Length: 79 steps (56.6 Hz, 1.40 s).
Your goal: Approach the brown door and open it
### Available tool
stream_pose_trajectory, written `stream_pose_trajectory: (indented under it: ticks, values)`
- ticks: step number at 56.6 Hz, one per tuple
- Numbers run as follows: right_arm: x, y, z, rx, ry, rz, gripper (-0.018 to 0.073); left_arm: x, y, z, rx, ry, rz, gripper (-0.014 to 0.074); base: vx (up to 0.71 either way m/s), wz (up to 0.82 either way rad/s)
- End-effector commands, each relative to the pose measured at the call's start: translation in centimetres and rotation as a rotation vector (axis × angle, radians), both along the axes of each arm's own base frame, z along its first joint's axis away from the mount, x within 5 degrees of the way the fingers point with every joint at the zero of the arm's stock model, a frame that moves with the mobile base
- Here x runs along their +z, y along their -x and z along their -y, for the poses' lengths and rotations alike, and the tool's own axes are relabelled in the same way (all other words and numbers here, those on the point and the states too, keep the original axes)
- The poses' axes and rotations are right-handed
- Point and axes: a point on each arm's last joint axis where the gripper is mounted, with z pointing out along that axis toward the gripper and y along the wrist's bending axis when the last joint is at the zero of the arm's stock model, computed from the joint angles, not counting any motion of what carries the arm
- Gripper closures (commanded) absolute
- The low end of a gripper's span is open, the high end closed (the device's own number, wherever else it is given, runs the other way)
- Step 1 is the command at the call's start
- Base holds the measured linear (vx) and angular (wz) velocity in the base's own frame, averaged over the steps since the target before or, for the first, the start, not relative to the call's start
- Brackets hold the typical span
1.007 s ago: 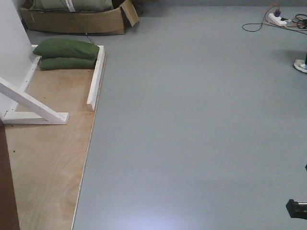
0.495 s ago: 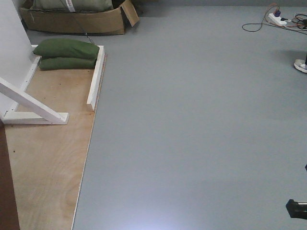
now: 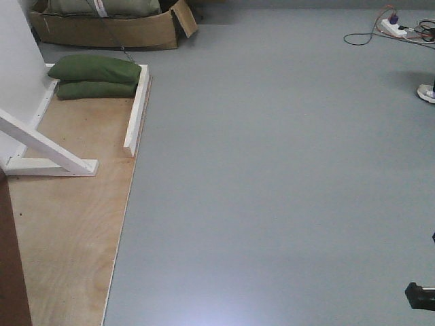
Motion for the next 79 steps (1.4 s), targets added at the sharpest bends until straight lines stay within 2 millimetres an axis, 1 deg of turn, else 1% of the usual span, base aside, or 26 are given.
stream_pose_trajectory:
  ticks: [1, 9, 22, 27, 37, 47, 66, 75, 79]
  values:
    - [0.6, -0.1, 0.1, -0.008, 0.014, 0.089, 0.0559, 1.2, -3.6, 1.4, -0.352, -0.127, -0.14, 0.06, 0.0, 0.0]
    - [0.6, -0.1, 0.1, -0.008, 0.014, 0.089, 0.0559, 1.1, -4.4, 1.9, -0.449, -0.132, -0.17, 0.06, 0.0, 0.01]
    - [0.6, -0.1, 0.1, -0.008, 0.014, 0.089, 0.0559, 0.7, -6.0, 3.1, -0.668, -0.143, -0.237, 0.06, 0.0, 0.01]
    - [0.6, -0.1, 0.1, -0.008, 0.014, 0.089, 0.0559, 0.7, -6.2, 3.7, -0.734, -0.152, -0.252, 0.06, 0.0, 0.01]
    - [0.6, -0.1, 0.1, -0.008, 0.014, 0.089, 0.0559, 1.1, -5.8, 4.8, -0.827, -0.178, -0.263, 0.06, 0.0, 0.01]
    - [0.6, -0.1, 0.1, -0.008, 0.014, 0.089, 0.0559, 0.8, -6.4, 5.6, -0.928, -0.182, -0.294, 0.06, 0.0, 0.0]
    - [0.6, -0.1, 0.1, -0.008, 0.014, 0.089, 0.0559, 0.0, -7.3, 7.7, -1.181, -0.195, -0.377, 0.06, 0.0, -0.01]
    - [0.6, -0.1, 0.1, -0.008, 0.014, 0.089, 0.0559, -0.3, -8.4, 9.3, -1.248, -0.238, -0.411, 0.06, 0.0, 0.0]
    - [0.6, -0.1, 0.1, -0.008, 0.014, 0.089, 0.0559, -0.4, -9.3, 10.2, -1.269, -0.246, -0.41, 0.06, 0.0, 0.0]
